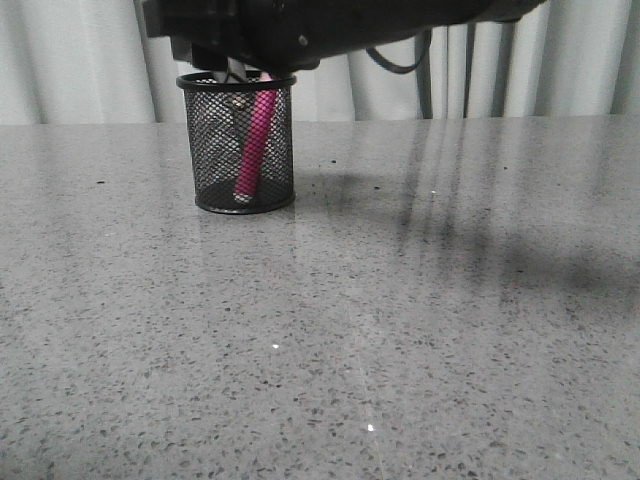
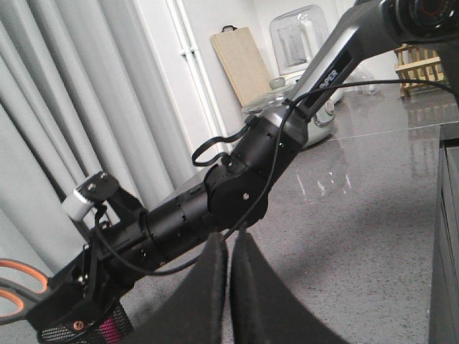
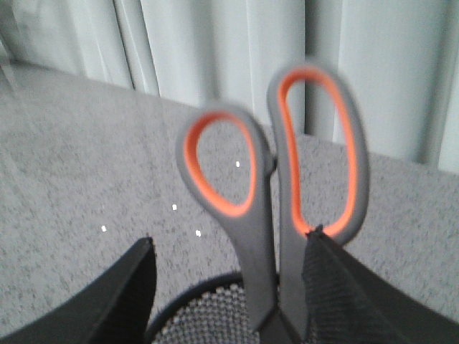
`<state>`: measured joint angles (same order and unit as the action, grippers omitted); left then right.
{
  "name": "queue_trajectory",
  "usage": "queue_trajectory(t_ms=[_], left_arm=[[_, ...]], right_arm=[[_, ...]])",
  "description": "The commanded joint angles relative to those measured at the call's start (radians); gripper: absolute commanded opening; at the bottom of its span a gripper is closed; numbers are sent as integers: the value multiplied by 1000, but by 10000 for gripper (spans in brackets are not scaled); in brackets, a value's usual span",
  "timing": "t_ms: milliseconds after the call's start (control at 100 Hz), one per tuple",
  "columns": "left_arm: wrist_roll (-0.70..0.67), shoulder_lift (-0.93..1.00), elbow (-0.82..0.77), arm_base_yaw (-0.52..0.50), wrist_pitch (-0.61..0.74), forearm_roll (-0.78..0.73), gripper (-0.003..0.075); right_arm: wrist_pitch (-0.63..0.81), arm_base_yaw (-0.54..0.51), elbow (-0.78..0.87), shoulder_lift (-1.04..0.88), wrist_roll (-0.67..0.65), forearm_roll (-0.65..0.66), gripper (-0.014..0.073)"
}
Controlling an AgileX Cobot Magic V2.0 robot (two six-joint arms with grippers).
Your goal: Put pen and scissors into bin
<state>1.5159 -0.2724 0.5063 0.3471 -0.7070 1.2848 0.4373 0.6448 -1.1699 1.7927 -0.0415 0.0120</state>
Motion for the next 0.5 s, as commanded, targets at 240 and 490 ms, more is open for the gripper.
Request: queue_trajectory(t_ms=[240, 490], left_arm=[[-12, 21, 25, 10, 409, 204, -19], [-12, 45, 20, 10, 553, 216, -19]], right_arm=[[-66, -7, -23, -304, 6, -4, 271], [-324, -7, 89, -664, 6, 13, -69]])
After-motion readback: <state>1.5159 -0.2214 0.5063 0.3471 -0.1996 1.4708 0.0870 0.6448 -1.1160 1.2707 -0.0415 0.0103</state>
